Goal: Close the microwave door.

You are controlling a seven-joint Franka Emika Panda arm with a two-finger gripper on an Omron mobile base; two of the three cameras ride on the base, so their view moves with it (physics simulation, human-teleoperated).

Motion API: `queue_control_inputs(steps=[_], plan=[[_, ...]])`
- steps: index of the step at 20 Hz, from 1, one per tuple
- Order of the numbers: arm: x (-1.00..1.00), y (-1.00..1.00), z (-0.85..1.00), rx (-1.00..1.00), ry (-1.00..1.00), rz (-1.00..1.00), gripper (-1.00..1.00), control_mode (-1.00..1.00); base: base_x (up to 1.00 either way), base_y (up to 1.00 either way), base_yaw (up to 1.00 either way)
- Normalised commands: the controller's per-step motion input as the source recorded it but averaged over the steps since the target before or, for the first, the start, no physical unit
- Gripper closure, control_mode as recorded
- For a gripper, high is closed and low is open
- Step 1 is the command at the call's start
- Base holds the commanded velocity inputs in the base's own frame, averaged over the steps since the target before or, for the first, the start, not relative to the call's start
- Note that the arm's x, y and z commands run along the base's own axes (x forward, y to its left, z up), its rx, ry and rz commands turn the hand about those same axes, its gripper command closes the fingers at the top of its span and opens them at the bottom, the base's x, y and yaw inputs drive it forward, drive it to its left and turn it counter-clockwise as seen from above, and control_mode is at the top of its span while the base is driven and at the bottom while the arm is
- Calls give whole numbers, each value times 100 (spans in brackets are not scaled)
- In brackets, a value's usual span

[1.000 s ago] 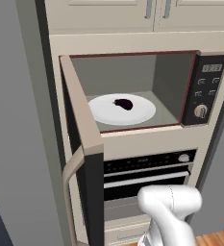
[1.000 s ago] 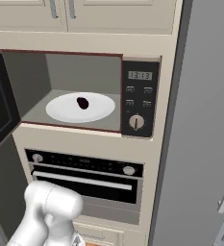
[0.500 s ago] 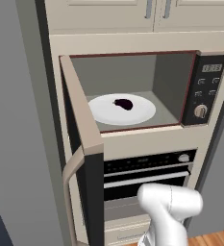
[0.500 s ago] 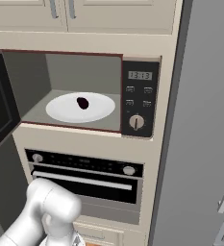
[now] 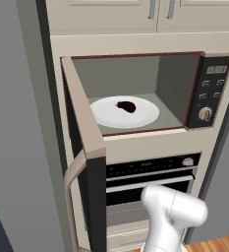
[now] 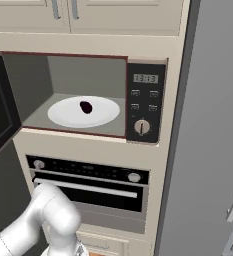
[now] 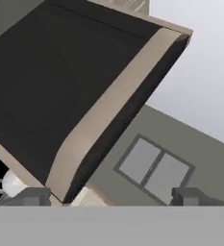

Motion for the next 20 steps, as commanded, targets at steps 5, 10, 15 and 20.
queue_control_inputs(steps=[5, 10, 15, 20], plan=[[49, 79, -13, -16, 1, -15, -100, -100, 0, 0, 0], [48, 38, -35, 0, 0, -5, -100, -100, 0, 0, 0], [45, 2, -38, 4, 0, -1, -100, -100, 0, 0, 0], [42, -9, -6, 3, -1, -19, -100, -100, 0, 0, 0]])
